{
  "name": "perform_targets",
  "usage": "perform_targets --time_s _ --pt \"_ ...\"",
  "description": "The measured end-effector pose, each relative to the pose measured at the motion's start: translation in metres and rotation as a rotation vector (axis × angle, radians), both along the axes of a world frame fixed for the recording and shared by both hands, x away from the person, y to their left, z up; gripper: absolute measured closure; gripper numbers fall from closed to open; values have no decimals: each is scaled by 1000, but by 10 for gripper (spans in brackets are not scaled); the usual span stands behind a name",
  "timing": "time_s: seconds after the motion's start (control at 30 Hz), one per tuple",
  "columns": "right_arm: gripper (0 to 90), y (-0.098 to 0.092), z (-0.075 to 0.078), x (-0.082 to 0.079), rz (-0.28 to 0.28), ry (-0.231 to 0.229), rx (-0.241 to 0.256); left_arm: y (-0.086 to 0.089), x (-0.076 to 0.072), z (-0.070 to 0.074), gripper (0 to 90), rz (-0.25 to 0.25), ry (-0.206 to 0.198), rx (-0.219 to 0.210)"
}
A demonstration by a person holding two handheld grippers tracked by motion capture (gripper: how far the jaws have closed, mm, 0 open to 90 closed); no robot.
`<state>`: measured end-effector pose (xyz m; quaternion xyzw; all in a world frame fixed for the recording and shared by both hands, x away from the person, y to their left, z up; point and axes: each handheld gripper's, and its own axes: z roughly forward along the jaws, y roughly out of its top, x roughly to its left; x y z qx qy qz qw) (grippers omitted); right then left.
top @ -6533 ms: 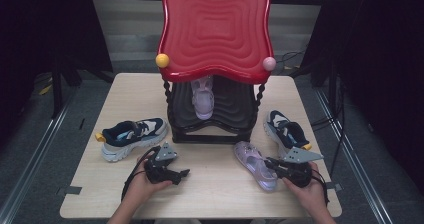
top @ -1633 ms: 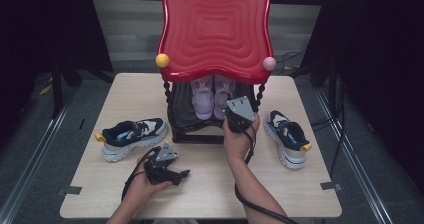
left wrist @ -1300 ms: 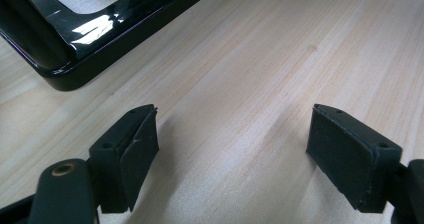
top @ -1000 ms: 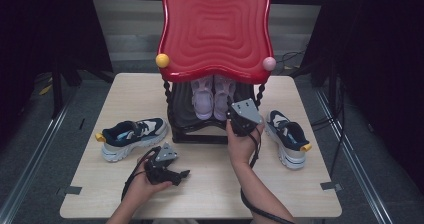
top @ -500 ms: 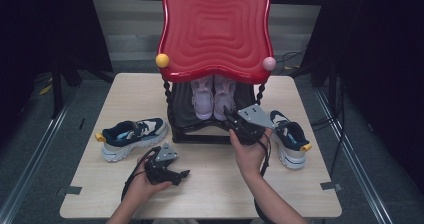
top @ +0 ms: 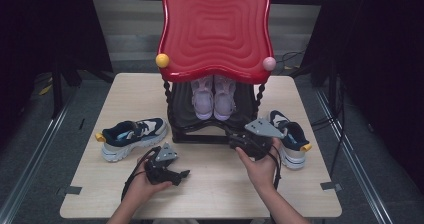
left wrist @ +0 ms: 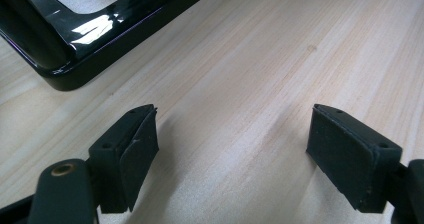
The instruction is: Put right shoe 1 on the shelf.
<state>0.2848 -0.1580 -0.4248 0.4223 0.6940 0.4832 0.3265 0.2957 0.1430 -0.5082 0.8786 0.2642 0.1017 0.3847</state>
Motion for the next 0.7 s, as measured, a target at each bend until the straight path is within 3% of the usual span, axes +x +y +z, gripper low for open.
perform_targets --time_s 0.7 --pt "209 -20 -38 -17 146 146 -20 0 0 0 198 1 -2 1"
